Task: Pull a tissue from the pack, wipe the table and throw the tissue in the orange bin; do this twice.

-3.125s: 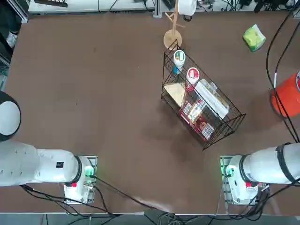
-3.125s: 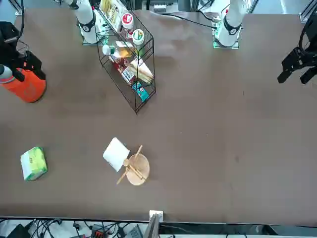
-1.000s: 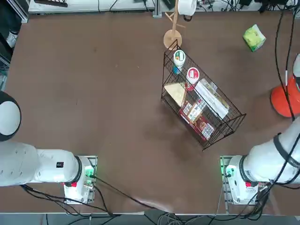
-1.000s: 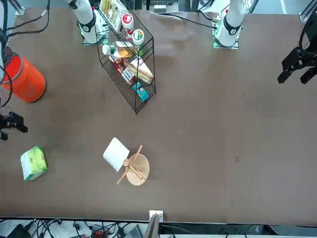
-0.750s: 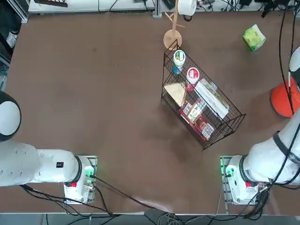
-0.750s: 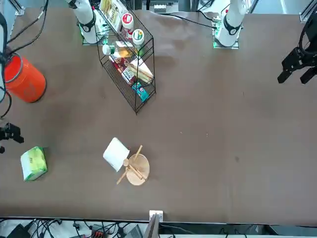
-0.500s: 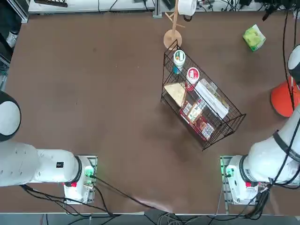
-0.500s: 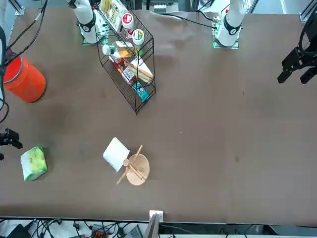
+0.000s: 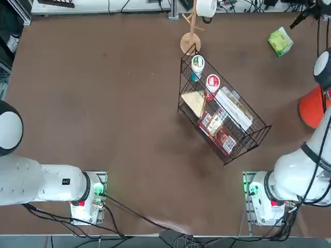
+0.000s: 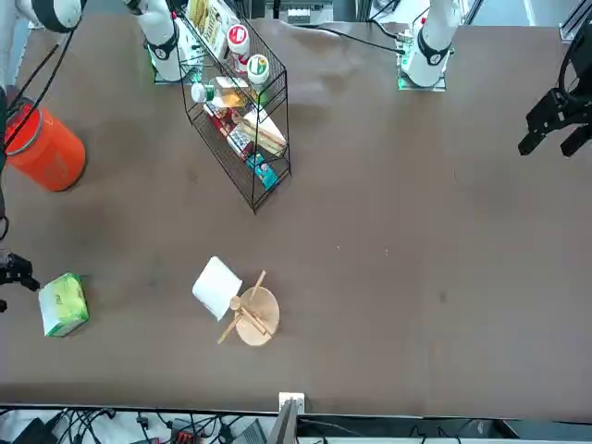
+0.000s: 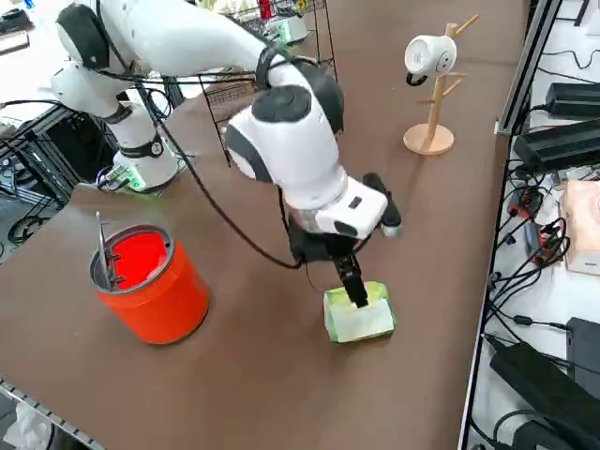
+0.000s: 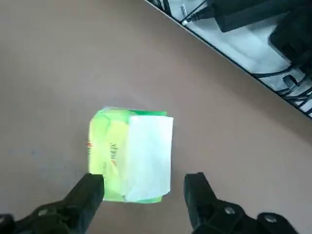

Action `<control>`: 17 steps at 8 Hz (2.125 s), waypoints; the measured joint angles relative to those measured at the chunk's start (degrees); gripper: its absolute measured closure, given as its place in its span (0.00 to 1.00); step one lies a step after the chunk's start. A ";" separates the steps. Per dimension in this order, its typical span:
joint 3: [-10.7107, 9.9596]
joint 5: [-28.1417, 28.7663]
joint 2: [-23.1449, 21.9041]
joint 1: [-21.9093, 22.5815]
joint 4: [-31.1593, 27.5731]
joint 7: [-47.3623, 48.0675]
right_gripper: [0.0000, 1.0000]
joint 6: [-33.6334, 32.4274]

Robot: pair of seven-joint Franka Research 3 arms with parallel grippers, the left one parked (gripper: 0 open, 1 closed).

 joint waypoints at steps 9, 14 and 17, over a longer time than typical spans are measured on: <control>1.83 1.56 6.35 -1.41 0.55 -2.18 0.04 8.22; 2.27 2.27 7.74 -1.80 0.55 -2.13 0.08 10.18; 2.39 4.57 7.85 -1.80 0.48 -2.13 0.15 10.14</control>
